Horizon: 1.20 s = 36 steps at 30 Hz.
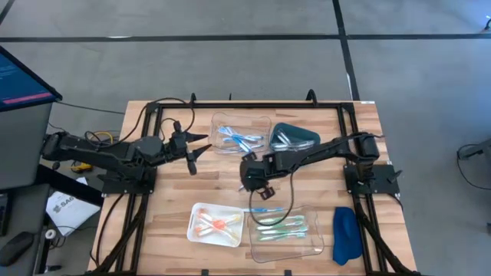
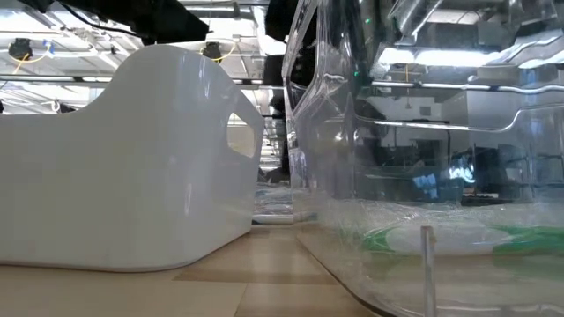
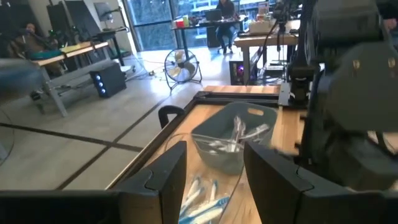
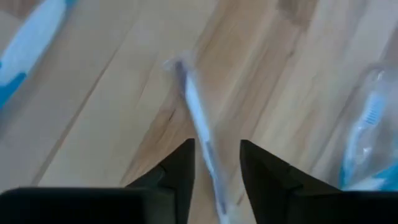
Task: Pick & Place Toothbrushes
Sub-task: Put the purple toothbrush into the green bin
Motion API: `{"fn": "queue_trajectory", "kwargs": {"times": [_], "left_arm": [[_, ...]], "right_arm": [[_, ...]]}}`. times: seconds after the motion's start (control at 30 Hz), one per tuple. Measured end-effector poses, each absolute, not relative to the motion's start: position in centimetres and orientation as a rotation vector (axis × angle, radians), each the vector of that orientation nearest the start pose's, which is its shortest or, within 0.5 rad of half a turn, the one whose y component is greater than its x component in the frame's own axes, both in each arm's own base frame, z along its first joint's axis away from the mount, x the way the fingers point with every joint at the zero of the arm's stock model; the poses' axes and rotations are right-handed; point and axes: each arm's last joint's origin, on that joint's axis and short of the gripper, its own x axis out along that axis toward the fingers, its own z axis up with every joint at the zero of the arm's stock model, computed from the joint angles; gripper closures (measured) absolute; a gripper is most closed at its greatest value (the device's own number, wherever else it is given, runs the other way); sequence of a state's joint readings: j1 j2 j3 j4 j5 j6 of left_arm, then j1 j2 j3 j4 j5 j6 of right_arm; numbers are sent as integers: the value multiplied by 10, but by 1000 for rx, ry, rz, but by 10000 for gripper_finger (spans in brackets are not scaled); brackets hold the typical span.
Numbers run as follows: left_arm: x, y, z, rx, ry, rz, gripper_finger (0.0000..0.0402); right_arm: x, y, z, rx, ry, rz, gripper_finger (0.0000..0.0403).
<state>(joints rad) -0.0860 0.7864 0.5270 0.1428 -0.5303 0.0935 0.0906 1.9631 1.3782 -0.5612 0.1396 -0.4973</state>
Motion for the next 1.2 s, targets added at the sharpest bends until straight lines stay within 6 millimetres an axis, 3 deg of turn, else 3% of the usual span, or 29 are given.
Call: {"fn": "queue_trajectory", "kwargs": {"times": [0.4, 0.63, 0.7, 0.93, 1.2], "left_arm": [[178, -1, 275, 127, 132, 437, 248], [178, -1, 275, 127, 132, 434, 248], [178, -1, 275, 127, 131, 434, 248], [179, -1, 275, 126, 129, 429, 248], [179, -1, 276, 124, 123, 426, 248]], "right_arm": [[401, 24, 174, -531, 1122, 202, 228], [409, 16, 149, -448, 1179, 159, 218], [401, 16, 140, -450, 1266, 180, 219], [401, 16, 125, -419, 1346, 182, 241], [401, 22, 127, -345, 1362, 182, 314]]}}
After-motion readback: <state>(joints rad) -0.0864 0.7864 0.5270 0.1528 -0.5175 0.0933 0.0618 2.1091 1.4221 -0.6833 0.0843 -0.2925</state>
